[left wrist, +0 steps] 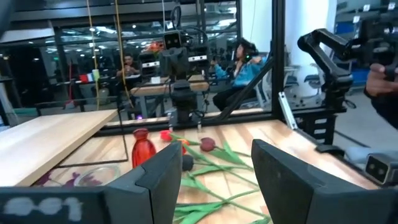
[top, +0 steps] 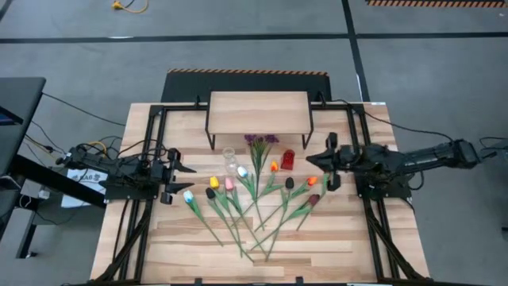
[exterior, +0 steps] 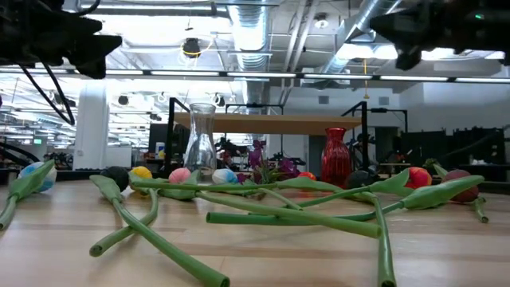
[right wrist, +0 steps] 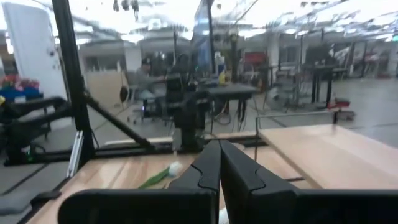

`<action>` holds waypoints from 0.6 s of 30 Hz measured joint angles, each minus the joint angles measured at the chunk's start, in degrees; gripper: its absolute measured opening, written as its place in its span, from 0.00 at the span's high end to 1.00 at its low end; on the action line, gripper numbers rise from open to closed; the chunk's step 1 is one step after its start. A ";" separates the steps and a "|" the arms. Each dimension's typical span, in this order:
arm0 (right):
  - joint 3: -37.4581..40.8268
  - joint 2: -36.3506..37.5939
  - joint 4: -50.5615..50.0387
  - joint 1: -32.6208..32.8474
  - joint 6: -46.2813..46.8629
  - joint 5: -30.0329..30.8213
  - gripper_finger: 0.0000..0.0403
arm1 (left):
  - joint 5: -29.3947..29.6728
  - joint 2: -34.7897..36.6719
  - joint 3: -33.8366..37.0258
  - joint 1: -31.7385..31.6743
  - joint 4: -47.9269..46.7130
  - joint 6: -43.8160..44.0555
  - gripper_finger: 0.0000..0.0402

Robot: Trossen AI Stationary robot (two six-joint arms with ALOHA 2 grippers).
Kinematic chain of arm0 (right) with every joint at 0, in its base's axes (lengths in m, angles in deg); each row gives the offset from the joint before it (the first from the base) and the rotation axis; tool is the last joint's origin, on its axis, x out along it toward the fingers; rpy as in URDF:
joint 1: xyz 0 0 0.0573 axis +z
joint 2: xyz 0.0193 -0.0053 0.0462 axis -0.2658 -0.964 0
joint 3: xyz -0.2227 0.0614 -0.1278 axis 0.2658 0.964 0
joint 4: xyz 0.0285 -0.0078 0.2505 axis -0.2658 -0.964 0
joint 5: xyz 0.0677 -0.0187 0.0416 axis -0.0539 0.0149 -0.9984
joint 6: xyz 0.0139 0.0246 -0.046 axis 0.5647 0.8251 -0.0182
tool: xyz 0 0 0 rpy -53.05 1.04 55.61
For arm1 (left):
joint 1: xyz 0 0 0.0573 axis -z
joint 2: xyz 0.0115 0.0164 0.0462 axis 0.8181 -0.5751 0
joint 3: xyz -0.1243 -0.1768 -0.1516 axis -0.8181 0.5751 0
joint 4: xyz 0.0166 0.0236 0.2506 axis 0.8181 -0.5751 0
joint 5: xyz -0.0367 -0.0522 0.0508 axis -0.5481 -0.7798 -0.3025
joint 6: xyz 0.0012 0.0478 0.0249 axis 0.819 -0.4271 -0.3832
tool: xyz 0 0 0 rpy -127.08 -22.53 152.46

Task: Pick and place flowers into a vace then onto a shelf
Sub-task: Put the left white blue flower into the red flower vase

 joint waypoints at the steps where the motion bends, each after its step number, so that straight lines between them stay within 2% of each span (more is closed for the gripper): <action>1: -1.24 -3.21 0.76 0.25 -0.13 0.00 1.00 | -0.24 0.00 -0.04 -0.01 0.23 0.08 0.54; 6: -8.23 -15.93 2.29 1.42 -1.07 -0.04 1.00 | -0.28 0.00 -0.08 -0.02 0.16 0.38 0.54; 18: -23.01 -38.20 2.39 7.94 -1.04 0.22 1.00 | -0.28 0.00 -0.18 -0.01 -0.21 2.71 0.54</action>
